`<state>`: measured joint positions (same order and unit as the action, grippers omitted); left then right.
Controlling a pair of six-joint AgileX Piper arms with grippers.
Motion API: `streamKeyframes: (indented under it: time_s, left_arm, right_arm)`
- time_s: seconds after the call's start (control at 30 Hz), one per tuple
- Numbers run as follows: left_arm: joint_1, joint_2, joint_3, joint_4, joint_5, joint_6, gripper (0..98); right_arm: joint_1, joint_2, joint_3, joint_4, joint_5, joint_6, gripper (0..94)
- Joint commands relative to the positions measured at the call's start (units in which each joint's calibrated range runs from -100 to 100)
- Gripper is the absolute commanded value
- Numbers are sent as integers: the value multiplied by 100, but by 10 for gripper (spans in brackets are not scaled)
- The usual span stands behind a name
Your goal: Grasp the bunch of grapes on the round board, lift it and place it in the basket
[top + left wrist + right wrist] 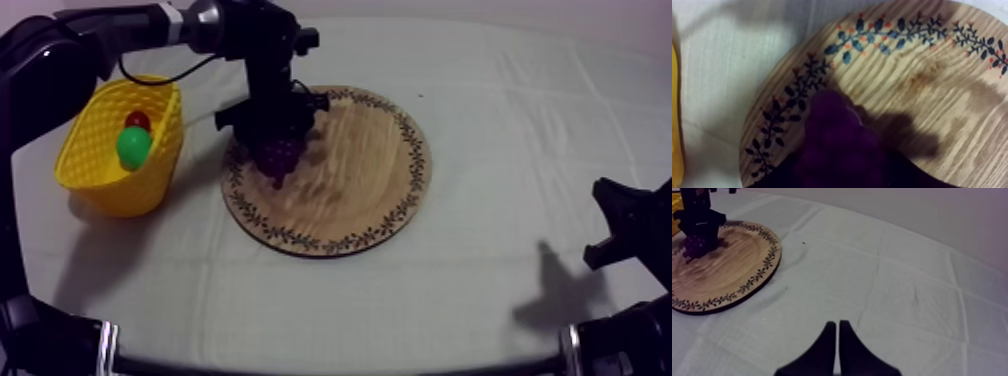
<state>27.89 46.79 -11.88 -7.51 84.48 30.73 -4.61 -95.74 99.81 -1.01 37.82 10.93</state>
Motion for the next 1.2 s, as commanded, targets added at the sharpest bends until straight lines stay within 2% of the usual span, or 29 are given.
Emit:
streamKeyframes:
  time_s: [0.0,0.13,0.37,0.83,0.97,1.17]
  left_arm:
    - [-2,-20,27,-13,-21,7,538]
    - [-9,-170,164,-37,-137,-5,509]
    - [-9,-845,705,-46,-317,-118,511]
    - [-109,-3416,2681,-62,-382,-521,525]
    - [-281,-4208,3170,-124,-383,-682,531]
    - [-653,-5204,3551,-319,-383,-921,530]
  right_arm:
    - [2,-1,-3,1,0,3,4]
    - [2,-1,-3,1,0,3,4]
    - [2,-1,-3,1,0,4,4]
    - [2,-1,-3,1,0,4,4]
    - [2,-1,-3,1,0,1,4]
    - [2,-1,-3,1,0,-1,4]
